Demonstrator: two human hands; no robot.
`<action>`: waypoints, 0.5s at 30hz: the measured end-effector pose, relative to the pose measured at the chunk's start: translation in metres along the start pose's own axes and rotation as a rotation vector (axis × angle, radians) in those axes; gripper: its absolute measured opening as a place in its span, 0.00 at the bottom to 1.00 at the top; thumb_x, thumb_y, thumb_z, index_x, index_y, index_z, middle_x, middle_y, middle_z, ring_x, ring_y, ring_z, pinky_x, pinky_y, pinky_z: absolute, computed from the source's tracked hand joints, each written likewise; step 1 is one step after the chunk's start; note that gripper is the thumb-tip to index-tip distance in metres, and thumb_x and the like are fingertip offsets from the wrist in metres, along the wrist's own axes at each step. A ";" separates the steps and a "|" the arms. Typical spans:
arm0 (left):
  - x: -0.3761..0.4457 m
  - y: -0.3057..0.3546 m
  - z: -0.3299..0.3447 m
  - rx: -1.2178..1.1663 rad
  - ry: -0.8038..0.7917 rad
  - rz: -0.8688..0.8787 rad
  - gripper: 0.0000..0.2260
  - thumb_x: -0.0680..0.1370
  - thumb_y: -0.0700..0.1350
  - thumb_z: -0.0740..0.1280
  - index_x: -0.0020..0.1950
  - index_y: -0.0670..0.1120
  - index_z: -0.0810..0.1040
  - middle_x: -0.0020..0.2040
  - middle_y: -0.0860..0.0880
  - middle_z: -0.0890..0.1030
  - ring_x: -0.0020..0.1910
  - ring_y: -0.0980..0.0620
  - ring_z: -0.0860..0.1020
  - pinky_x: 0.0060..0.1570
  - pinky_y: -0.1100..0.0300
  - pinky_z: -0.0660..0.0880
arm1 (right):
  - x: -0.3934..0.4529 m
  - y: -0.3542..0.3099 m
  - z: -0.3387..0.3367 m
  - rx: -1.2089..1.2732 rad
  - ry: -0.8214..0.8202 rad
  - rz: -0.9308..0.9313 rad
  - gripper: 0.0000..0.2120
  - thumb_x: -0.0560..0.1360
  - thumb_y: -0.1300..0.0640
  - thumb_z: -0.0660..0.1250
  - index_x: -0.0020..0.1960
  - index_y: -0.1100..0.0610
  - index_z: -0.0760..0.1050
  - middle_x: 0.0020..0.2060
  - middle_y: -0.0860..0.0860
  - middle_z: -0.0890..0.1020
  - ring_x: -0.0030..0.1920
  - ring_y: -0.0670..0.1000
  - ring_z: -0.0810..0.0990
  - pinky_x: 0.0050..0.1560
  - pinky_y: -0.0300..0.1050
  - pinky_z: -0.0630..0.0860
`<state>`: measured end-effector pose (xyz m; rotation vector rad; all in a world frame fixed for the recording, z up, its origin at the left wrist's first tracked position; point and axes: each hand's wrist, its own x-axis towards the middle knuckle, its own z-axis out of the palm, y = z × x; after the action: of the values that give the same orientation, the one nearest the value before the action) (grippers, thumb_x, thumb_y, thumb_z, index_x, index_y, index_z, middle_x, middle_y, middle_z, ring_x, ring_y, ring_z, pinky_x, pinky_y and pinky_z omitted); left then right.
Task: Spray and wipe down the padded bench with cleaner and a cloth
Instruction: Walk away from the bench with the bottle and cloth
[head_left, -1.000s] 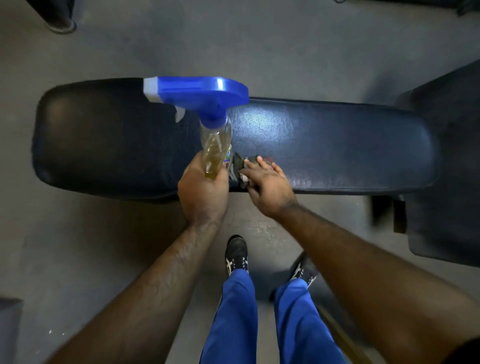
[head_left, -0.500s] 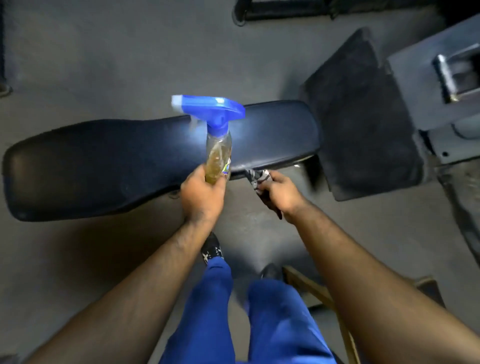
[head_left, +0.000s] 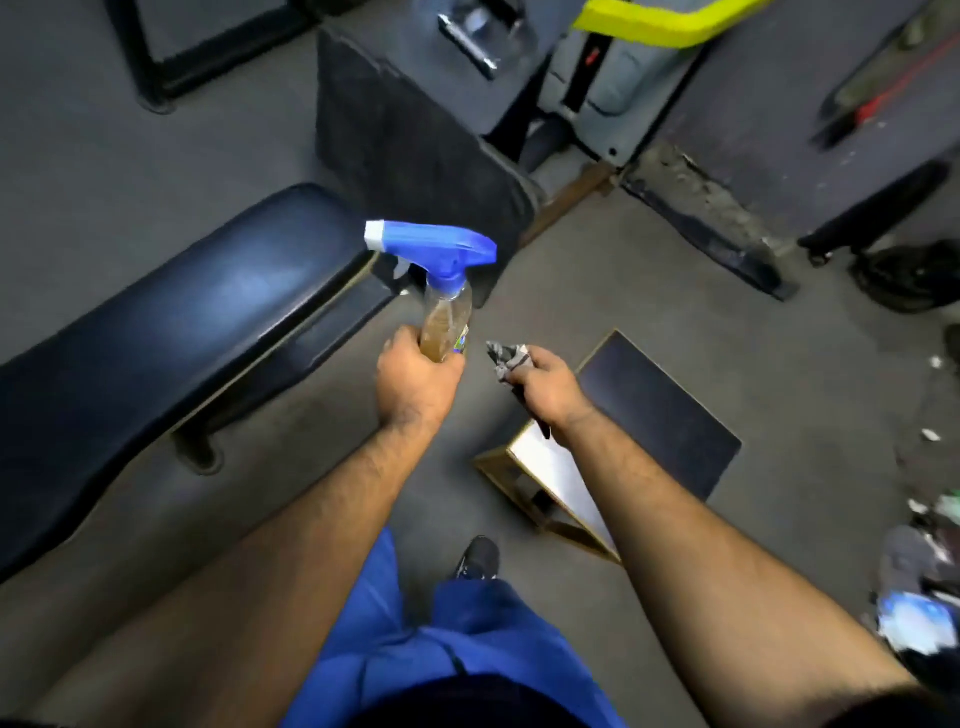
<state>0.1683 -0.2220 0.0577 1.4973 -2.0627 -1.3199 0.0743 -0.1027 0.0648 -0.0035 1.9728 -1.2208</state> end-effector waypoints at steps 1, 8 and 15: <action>-0.013 0.008 0.016 0.014 -0.022 0.030 0.14 0.68 0.53 0.75 0.46 0.47 0.77 0.45 0.46 0.82 0.47 0.42 0.80 0.45 0.52 0.77 | -0.006 0.012 -0.024 0.020 0.025 0.011 0.11 0.75 0.74 0.62 0.55 0.69 0.76 0.44 0.56 0.78 0.37 0.44 0.75 0.32 0.27 0.70; -0.092 0.021 0.113 0.128 -0.309 0.200 0.16 0.71 0.48 0.74 0.53 0.44 0.76 0.50 0.42 0.80 0.50 0.41 0.78 0.48 0.55 0.72 | -0.043 0.102 -0.148 0.064 0.199 0.144 0.11 0.76 0.75 0.60 0.51 0.61 0.73 0.38 0.49 0.77 0.31 0.40 0.74 0.30 0.27 0.69; -0.127 0.015 0.186 0.258 -0.472 0.254 0.16 0.72 0.48 0.72 0.58 0.45 0.77 0.53 0.43 0.77 0.52 0.40 0.77 0.51 0.54 0.72 | -0.028 0.186 -0.204 -0.031 0.321 0.196 0.07 0.73 0.60 0.66 0.41 0.48 0.76 0.41 0.50 0.82 0.45 0.53 0.79 0.58 0.54 0.77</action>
<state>0.0901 -0.0171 0.0031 1.0234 -2.7002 -1.4512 0.0376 0.1608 -0.0134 0.3836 2.2049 -1.1152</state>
